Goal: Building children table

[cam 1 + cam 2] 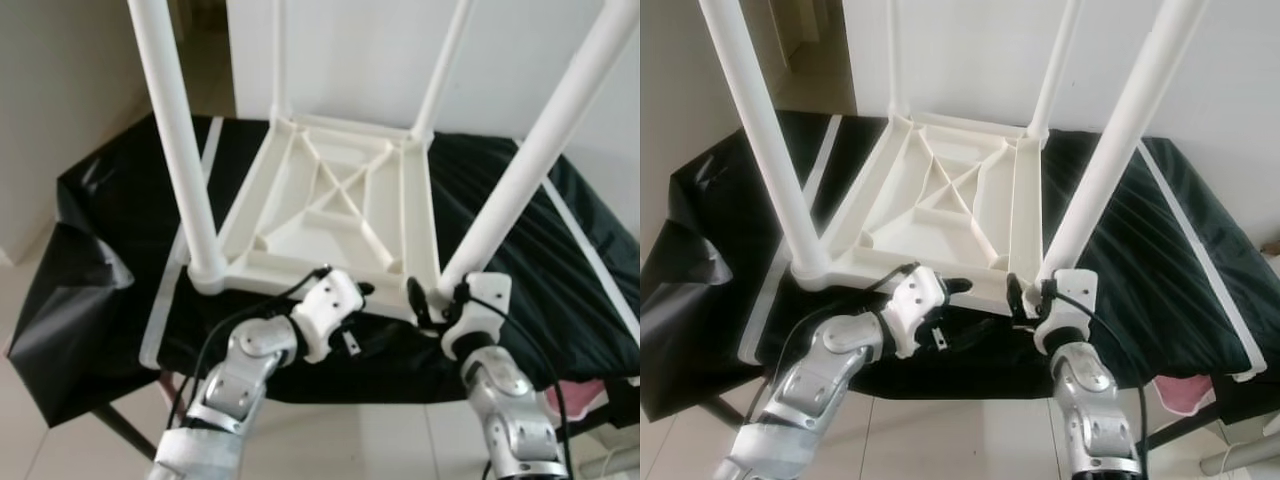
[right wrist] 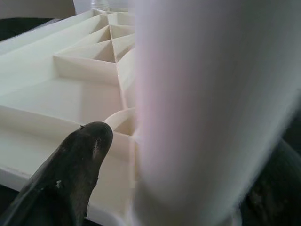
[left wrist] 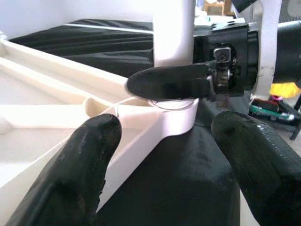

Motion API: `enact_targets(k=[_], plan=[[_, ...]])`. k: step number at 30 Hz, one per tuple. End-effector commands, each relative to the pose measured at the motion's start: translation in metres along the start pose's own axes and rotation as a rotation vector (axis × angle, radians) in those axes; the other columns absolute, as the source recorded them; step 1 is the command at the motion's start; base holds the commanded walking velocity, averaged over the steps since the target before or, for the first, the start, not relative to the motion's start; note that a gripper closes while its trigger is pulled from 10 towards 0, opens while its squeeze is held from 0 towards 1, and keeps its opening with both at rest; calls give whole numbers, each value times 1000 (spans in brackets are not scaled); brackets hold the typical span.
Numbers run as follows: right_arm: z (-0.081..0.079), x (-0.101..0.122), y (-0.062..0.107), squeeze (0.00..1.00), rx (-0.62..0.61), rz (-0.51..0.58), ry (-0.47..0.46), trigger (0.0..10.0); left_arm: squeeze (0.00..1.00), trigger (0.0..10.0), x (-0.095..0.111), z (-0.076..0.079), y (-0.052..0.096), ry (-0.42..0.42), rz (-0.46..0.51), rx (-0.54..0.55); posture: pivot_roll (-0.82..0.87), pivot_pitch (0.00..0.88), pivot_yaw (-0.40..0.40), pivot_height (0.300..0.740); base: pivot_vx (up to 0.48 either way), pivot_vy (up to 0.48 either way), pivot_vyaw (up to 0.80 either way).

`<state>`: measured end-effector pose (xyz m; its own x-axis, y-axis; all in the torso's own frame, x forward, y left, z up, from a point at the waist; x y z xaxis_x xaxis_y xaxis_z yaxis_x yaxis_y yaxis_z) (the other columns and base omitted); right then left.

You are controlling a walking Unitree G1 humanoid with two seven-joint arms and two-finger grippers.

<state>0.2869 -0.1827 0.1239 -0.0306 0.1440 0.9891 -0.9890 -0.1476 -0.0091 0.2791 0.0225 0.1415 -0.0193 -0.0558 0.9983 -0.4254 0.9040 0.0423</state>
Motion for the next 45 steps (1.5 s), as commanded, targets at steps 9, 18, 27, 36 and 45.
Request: enact_targets(k=[9, 18, 27, 36, 45], plan=[[6, 2, -8, 0, 246, 13, 79, 10000, 0, 10000, 0, 18, 6, 30, -26, -142, -8, 25, -55, 740, 0, 0, 0], [-7, -2, -20, 0, 425, 5, 132, 2549, 0, 10000, 1, 21, 1, 22, -40, -155, 5, 9, -60, 740, 0, 0, 0], [-7, -6, -19, 0, 451, 1, 128, 0, 0, 10000, 5, 17, -1, 4, -36, -116, 27, 0, -69, 740, 0, 0, 0], [-15, -5, -12, 0, 368, 22, 10, 10000, 0, 10000, 7, 13, -2, 11, -24, -100, 14, 4, -55, 740, 0, 0, 0], [-23, 1, -8, 0, 151, 46, -92, 10000, 0, 10000, 1, 6, -8, 3, -23, -28, -8, 18, -53, 740, 0, 0, 0]])
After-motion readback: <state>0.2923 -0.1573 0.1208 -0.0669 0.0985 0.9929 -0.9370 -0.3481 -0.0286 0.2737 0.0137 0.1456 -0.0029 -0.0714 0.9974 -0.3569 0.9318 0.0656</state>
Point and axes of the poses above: a point about 5 cm out from each wrist's last joint towards the gripper, its own y axis pointing back from the gripper into the wrist, its own x axis along the axis of the wrist's last joint, z = x × y, the point moved 2 cm from there along -y, pointing out of the wrist towards the gripper, and after that the axes turned 9 degrees about y, right-handed, at the moved point
